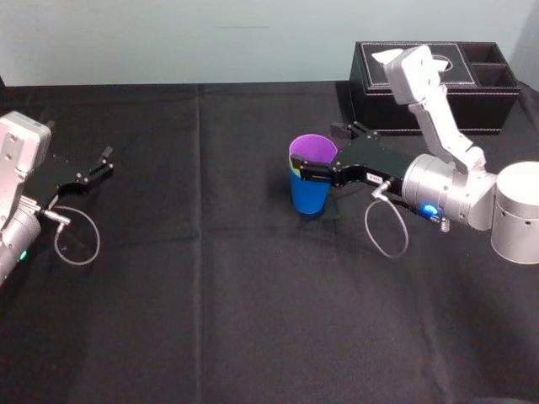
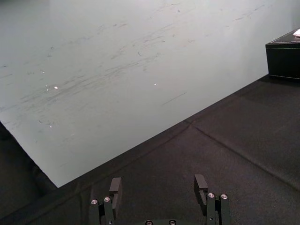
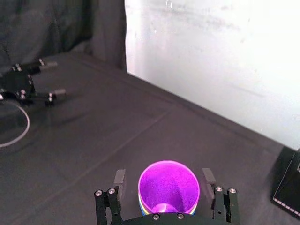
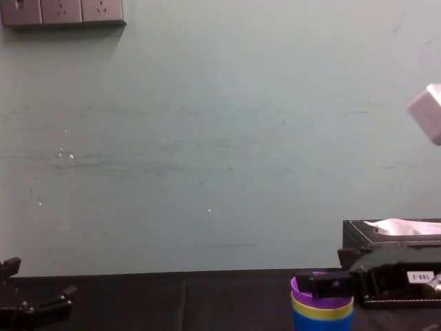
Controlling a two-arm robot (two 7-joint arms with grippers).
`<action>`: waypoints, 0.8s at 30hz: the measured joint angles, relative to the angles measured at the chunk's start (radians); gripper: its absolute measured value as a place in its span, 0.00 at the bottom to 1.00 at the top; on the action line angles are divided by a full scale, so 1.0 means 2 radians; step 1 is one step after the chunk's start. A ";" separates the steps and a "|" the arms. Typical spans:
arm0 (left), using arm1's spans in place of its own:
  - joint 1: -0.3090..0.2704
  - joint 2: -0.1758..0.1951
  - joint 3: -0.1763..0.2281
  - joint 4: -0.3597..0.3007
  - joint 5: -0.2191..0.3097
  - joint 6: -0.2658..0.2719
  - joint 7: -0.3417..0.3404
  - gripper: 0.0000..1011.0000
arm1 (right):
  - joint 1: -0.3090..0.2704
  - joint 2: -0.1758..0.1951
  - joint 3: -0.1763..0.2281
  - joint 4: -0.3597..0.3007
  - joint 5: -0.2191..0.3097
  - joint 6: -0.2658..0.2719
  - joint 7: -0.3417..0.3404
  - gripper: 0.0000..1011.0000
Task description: Stack the three plastic cups sequentially using one hand.
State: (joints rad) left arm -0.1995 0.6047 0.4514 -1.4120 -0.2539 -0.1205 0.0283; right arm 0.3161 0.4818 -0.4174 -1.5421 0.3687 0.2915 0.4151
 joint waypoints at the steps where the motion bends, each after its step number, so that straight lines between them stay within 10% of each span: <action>1: 0.000 0.000 0.000 0.000 0.000 0.000 0.000 1.00 | -0.002 0.000 0.002 -0.002 0.001 -0.003 0.000 0.99; 12: 0.000 0.000 0.000 0.000 0.000 0.000 0.000 1.00 | -0.050 -0.008 0.046 -0.039 0.012 -0.038 -0.050 0.99; 24: 0.000 0.000 0.000 0.000 0.000 0.000 0.000 1.00 | -0.106 -0.046 0.088 -0.054 -0.035 -0.048 -0.163 0.99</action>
State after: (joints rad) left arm -0.1995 0.6047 0.4514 -1.4120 -0.2538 -0.1205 0.0283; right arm 0.1042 0.3904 -0.2417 -1.6507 0.2994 0.1951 0.0890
